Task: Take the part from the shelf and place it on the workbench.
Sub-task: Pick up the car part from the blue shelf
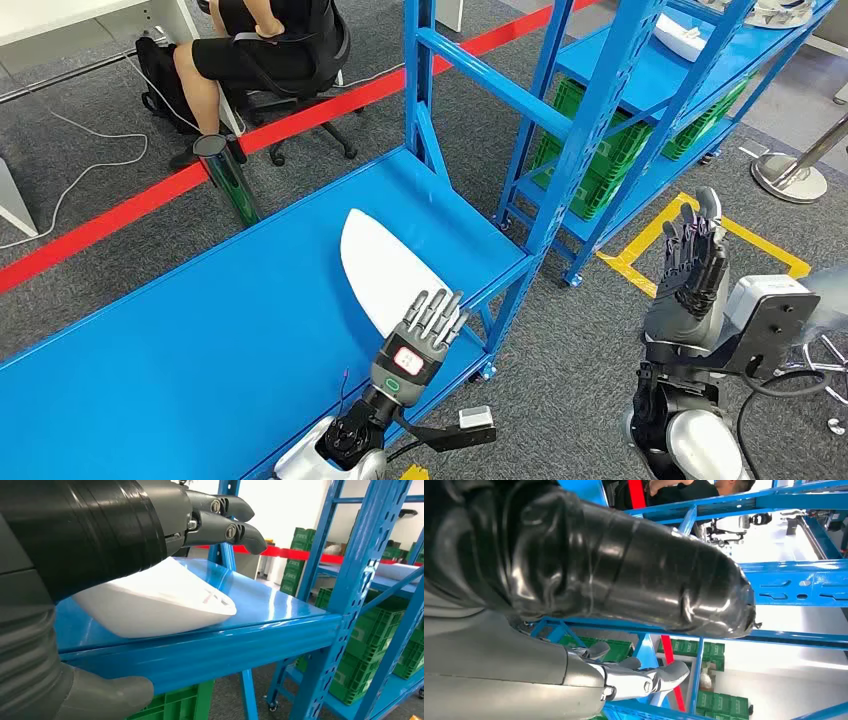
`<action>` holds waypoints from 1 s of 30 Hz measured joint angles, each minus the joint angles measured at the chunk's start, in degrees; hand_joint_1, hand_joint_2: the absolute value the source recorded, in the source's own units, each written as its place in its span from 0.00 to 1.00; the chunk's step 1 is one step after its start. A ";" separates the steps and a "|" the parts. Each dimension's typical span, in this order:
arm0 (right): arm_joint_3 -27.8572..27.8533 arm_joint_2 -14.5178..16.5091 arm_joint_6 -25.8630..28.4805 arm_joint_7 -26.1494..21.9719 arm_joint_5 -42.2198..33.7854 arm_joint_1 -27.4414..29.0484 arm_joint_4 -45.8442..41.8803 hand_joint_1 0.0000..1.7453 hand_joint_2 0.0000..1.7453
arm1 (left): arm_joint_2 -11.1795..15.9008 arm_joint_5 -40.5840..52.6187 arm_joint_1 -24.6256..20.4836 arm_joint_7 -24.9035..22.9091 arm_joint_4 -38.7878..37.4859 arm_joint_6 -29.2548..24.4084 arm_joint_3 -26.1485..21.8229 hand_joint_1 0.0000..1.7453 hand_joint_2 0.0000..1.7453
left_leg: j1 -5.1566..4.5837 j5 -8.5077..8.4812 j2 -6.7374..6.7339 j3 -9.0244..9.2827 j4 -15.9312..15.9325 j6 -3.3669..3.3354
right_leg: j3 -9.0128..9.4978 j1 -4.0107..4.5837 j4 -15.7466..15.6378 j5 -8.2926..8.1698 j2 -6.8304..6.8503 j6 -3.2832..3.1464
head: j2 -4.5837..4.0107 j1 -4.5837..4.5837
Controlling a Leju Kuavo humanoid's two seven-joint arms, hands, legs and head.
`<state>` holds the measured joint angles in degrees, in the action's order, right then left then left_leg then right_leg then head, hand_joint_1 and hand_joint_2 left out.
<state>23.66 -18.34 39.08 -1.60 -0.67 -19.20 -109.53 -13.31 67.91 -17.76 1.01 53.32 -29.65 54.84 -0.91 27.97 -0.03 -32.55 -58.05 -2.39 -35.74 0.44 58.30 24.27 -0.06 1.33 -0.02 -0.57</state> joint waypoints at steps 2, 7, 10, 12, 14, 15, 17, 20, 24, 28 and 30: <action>0.01 0.01 -0.01 0.00 0.01 0.00 0.00 0.00 0.00 | -0.03 0.06 -0.05 -0.13 -0.22 0.00 -0.06 0.00 1.00 | 0.00 0.00 0.00 0.00 0.00 0.00 | 0.00 0.00 0.00 0.00 0.00 0.00 | 0.00 0.00; 0.03 0.06 -0.05 0.00 0.01 0.00 0.01 0.00 0.00 | -0.14 0.56 -0.29 -1.08 -1.22 0.15 -0.45 0.00 1.00 | 0.00 0.00 0.00 0.00 0.00 0.00 | 0.00 0.00 0.00 0.00 0.00 0.00 | 0.00 -0.01; 0.03 0.07 -0.11 0.00 0.01 0.00 0.01 0.00 0.00 | -0.18 1.23 -0.39 -2.56 -1.52 0.75 -0.70 0.00 1.00 | 0.00 0.00 0.00 0.00 0.00 0.00 | 0.00 0.00 0.00 0.00 0.00 0.00 | 0.00 -0.01; 0.03 0.07 -0.16 0.00 0.02 0.01 0.00 0.00 0.00 | -0.18 1.39 -0.46 -3.38 -1.60 1.17 -0.94 0.00 1.00 | 0.00 0.00 0.00 0.00 0.00 0.00 | 0.00 0.00 0.00 0.00 0.00 0.00 | 0.00 -0.01; 0.03 0.07 -0.19 0.00 0.03 0.01 0.00 0.00 0.00 | -0.19 1.37 -0.55 -3.68 -1.61 1.43 -1.19 0.36 1.00 | 0.00 0.00 0.00 0.00 0.00 0.00 | 0.00 0.00 0.00 0.00 0.00 0.00 | 0.00 -0.01; 0.03 0.07 -0.22 0.00 0.03 0.02 0.00 0.00 0.00 | -0.19 1.30 -0.59 -3.78 -1.61 1.57 -1.31 0.61 1.00 | 0.00 0.00 0.00 0.00 0.00 0.00 | 0.00 0.00 0.00 0.00 0.00 0.00 | 0.00 -0.01; 0.03 0.07 -0.34 0.00 0.03 0.03 0.00 0.00 0.00 | -0.20 0.95 -0.69 -3.89 -1.59 1.90 -1.60 1.00 1.00 | 0.00 0.00 0.00 0.00 0.00 0.00 | 0.01 0.00 0.00 0.00 0.00 0.00 | -0.01 0.00; 0.03 0.07 -0.56 0.00 0.05 0.03 0.00 0.00 0.00 | -0.20 0.09 -0.78 -3.89 -1.49 2.24 -2.14 1.00 1.00 | 0.00 0.00 0.00 0.00 0.00 0.00 | 0.01 0.00 0.00 -0.01 0.00 0.00 | 0.00 0.00; 0.03 0.07 -0.61 0.01 0.10 0.04 0.00 0.00 0.00 | -0.20 -0.92 -0.81 -3.82 -1.45 2.32 -2.52 1.00 1.00 | 0.00 0.00 0.00 0.00 0.00 0.00 | 0.01 0.00 0.00 -0.01 0.00 0.00 | 0.00 -0.01; 0.01 0.07 -0.61 0.00 0.14 0.08 0.00 0.00 0.00 | -0.20 -1.27 -0.85 -3.72 -1.34 2.42 -2.86 1.00 1.00 | 0.00 -0.01 0.00 0.00 0.00 0.00 | 0.01 0.00 0.00 -0.01 0.00 -0.01 | 0.00 -0.02; 0.01 0.07 -0.61 0.00 0.15 0.12 0.00 0.00 0.00 | -0.19 -1.32 -0.90 -3.69 -1.16 2.48 -2.96 1.00 1.00 | 0.00 -0.01 0.00 0.01 0.00 0.00 | 0.01 0.00 0.00 -0.01 0.00 -0.01 | 0.00 -0.02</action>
<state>23.67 -18.27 38.47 -1.60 -0.51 -19.08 -109.53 -13.50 66.59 -18.66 -2.68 52.16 -27.17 51.88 -0.91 27.96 -0.03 -32.54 -58.05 -2.39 -35.73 0.44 58.30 24.26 -0.06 1.32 -0.02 -0.59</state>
